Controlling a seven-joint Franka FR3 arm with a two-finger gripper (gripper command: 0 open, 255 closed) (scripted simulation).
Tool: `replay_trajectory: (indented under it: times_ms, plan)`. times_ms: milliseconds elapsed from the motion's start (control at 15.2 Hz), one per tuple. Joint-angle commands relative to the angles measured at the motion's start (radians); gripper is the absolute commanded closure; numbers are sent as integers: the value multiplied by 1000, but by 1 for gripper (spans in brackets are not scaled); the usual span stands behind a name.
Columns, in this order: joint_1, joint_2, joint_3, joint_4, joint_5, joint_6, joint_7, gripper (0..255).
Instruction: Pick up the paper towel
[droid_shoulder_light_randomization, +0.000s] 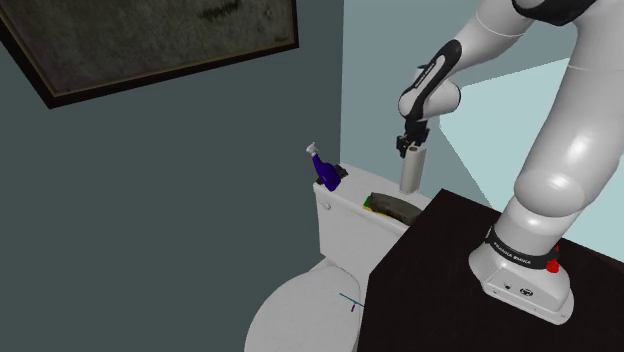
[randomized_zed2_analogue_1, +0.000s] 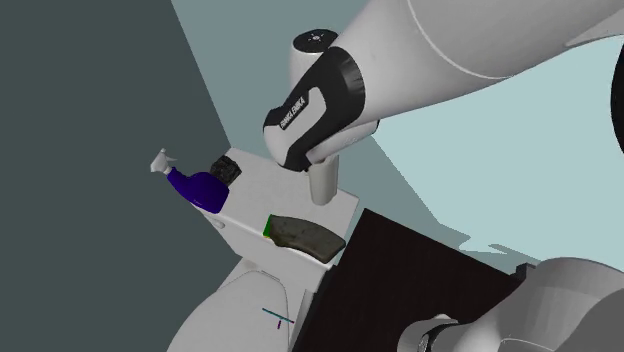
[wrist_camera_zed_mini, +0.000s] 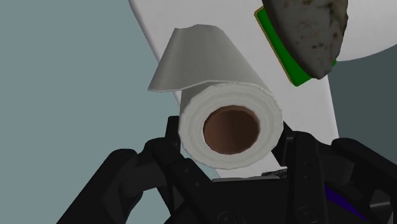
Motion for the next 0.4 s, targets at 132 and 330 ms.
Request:
replay_trajectory:
  times_ms: [132,330]
  plan:
    - [7,-53,-11,7,-39,-57,27,255]
    - [8,-69,-12,9,-49,-74,34,255]
